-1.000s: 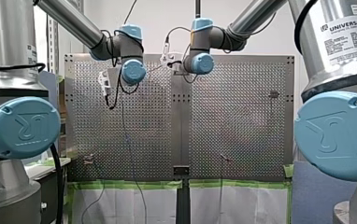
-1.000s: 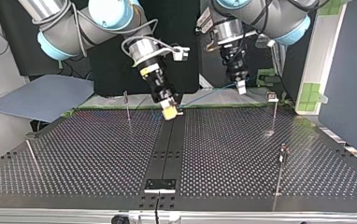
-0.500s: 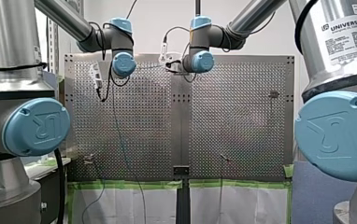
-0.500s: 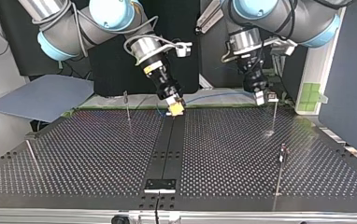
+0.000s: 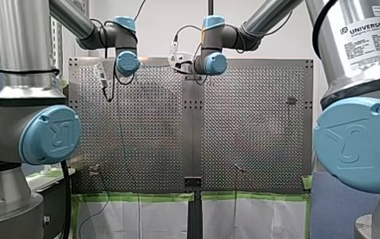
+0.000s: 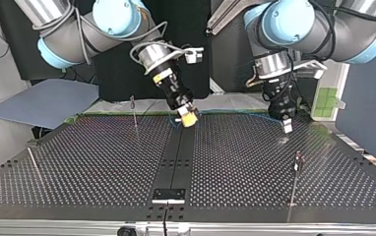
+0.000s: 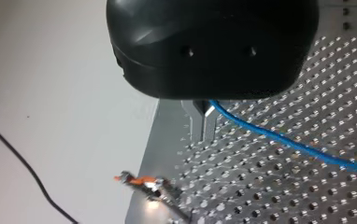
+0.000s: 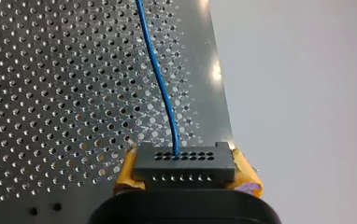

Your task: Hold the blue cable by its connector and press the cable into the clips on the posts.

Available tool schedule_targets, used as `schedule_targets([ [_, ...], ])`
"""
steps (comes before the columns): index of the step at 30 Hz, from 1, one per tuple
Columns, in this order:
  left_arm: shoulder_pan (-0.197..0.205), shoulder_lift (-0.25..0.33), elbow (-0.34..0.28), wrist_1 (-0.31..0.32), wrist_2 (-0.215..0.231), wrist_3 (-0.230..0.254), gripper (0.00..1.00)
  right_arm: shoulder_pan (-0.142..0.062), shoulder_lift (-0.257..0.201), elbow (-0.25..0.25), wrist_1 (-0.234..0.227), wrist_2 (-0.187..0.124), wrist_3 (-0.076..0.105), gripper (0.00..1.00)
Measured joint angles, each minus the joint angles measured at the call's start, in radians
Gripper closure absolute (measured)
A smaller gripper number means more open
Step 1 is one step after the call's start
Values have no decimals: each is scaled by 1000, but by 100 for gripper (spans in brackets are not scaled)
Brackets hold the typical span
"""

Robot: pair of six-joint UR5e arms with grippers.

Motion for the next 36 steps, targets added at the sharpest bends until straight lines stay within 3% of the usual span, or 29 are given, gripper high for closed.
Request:
schedule_targets([
  [21, 173, 0, 28, -12, 78, -18, 100, 24, 88, -160, 24, -13, 5, 98],
  [36, 219, -10, 80, -18, 137, -21, 100, 39, 124, -233, 32, -13, 14, 98],
])
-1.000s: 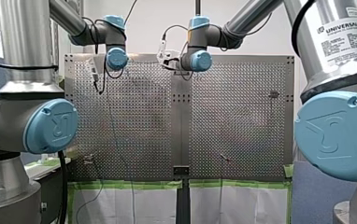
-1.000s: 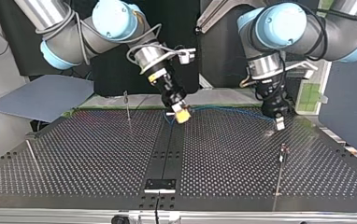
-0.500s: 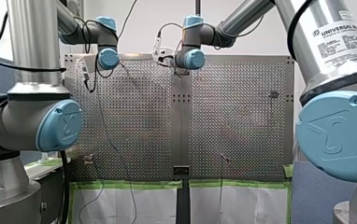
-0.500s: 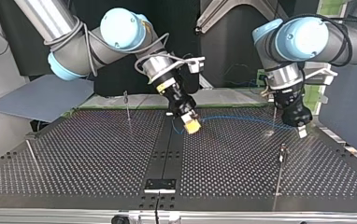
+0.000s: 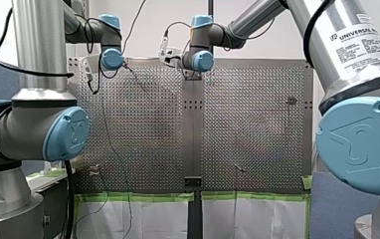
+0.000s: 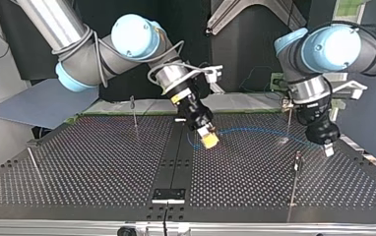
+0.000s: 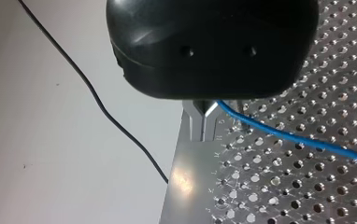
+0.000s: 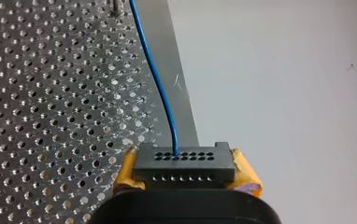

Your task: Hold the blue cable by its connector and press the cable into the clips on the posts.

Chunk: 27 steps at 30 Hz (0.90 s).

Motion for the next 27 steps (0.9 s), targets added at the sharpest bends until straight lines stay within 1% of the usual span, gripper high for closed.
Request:
schedule_targets([
  [7, 18, -31, 17, -5, 32, -1, 100, 6, 20, -22, 6, 0, 4, 98],
  [13, 32, -68, 46, -6, 55, -3, 100, 9, 36, -47, 10, 3, 8, 98],
  [19, 43, -73, 69, -7, 74, -7, 100, 5, 40, -58, 12, 6, 14, 98],
  [27, 59, -74, 73, -7, 99, -17, 100, -2, 52, -59, 11, 10, 17, 98],
])
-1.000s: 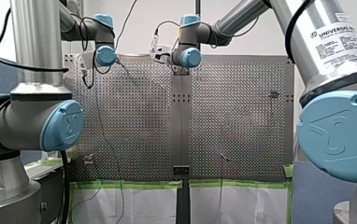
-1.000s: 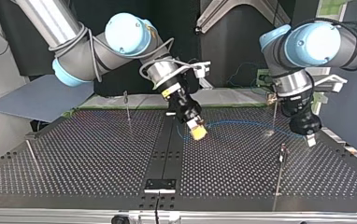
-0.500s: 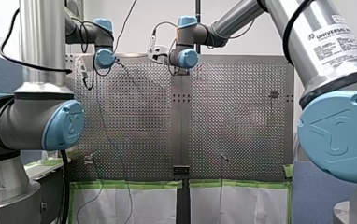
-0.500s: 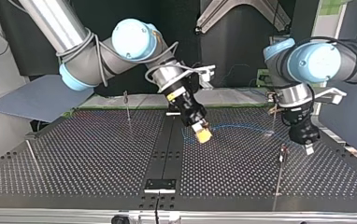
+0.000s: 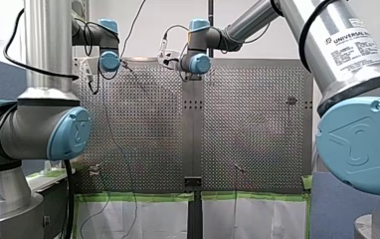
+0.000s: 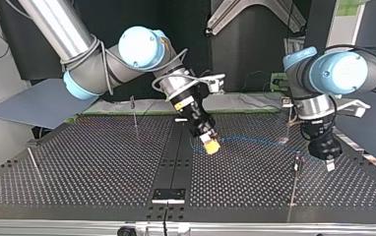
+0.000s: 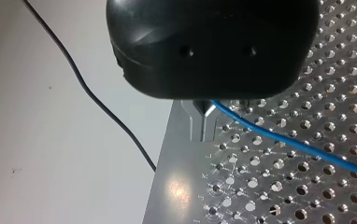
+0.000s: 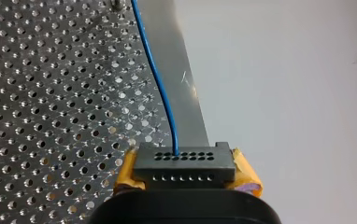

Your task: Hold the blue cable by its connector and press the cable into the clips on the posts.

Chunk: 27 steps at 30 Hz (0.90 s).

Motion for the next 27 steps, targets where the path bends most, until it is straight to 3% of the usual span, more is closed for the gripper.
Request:
schedule_targets([
  [11, 3, -1, 0, -3, 10, -13, 100, -2, 6, 0, 0, 2, 0, 98],
  [27, 5, -34, 0, 2, 41, -12, 100, -21, 11, 0, -1, 5, 1, 98],
])
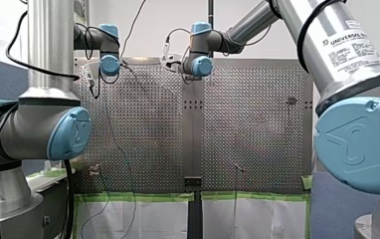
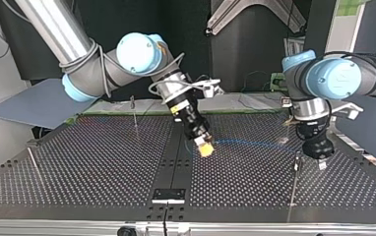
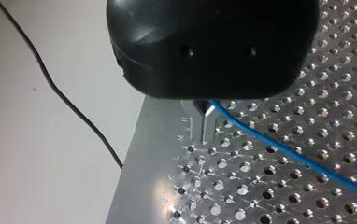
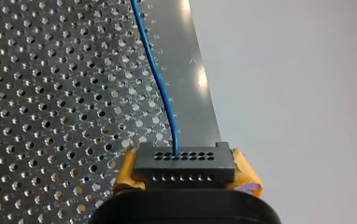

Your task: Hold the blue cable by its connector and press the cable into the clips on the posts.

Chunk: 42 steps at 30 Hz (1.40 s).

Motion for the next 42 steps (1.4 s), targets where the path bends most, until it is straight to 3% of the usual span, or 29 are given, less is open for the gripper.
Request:
schedule_targets([
  [11, 20, -33, 18, 23, 40, -10, 100, -24, 4, -9, -4, 2, 2, 98],
  [18, 45, -43, 42, 45, 72, -56, 100, -37, 27, -40, 0, -7, 3, 98],
  [25, 51, -90, 98, 11, 105, -68, 100, -42, 91, -105, 18, -13, 22, 98],
  [36, 64, -126, 148, 11, 124, -108, 100, -51, 192, -210, 54, -25, 31, 98],
  [42, 67, -127, 148, 11, 147, -137, 100, -52, 204, -264, 57, -31, 32, 98],
])
